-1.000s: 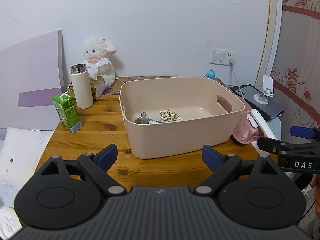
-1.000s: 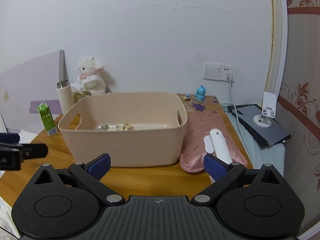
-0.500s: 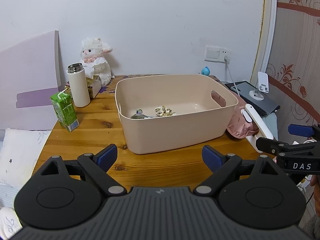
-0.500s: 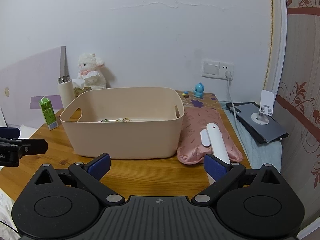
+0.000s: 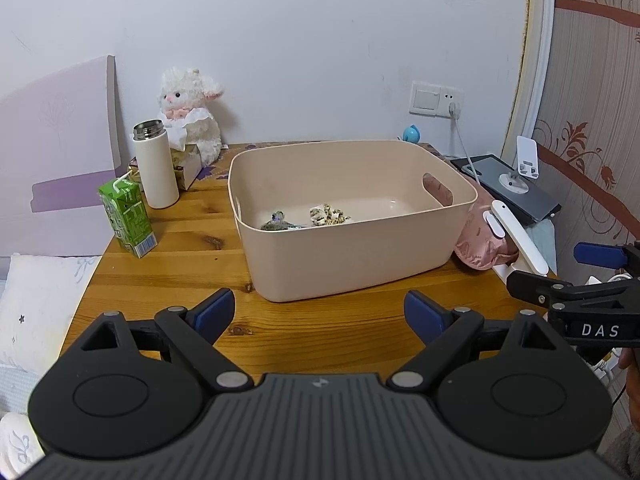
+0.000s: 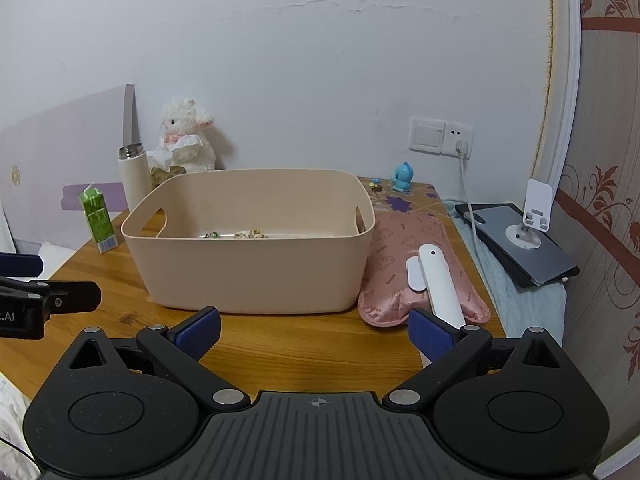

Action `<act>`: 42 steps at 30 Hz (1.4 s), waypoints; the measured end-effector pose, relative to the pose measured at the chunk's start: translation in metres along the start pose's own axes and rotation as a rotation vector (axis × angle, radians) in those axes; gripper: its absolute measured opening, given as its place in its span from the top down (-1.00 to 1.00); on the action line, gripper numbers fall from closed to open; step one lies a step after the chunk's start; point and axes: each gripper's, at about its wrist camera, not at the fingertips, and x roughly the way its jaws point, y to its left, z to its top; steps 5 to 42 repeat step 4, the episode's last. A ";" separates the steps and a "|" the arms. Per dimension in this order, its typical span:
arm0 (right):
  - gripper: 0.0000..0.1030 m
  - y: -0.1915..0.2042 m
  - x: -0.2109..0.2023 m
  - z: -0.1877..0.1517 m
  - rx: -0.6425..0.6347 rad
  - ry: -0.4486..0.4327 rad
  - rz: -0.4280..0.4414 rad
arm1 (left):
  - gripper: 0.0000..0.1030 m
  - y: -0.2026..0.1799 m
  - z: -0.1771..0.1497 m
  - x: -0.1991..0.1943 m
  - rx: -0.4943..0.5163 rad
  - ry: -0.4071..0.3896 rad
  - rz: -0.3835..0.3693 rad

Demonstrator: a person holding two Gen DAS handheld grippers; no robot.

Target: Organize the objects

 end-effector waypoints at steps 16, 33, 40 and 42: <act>-0.98 -0.003 0.004 0.000 0.013 0.013 0.008 | -0.79 0.001 0.001 0.003 -0.005 0.014 -0.009; -0.98 -0.003 0.004 0.000 0.013 0.013 0.008 | -0.79 0.001 0.001 0.003 -0.005 0.014 -0.009; -0.98 -0.003 0.004 0.000 0.013 0.013 0.008 | -0.79 0.001 0.001 0.003 -0.005 0.014 -0.009; -0.98 -0.003 0.004 0.000 0.013 0.013 0.008 | -0.79 0.001 0.001 0.003 -0.005 0.014 -0.009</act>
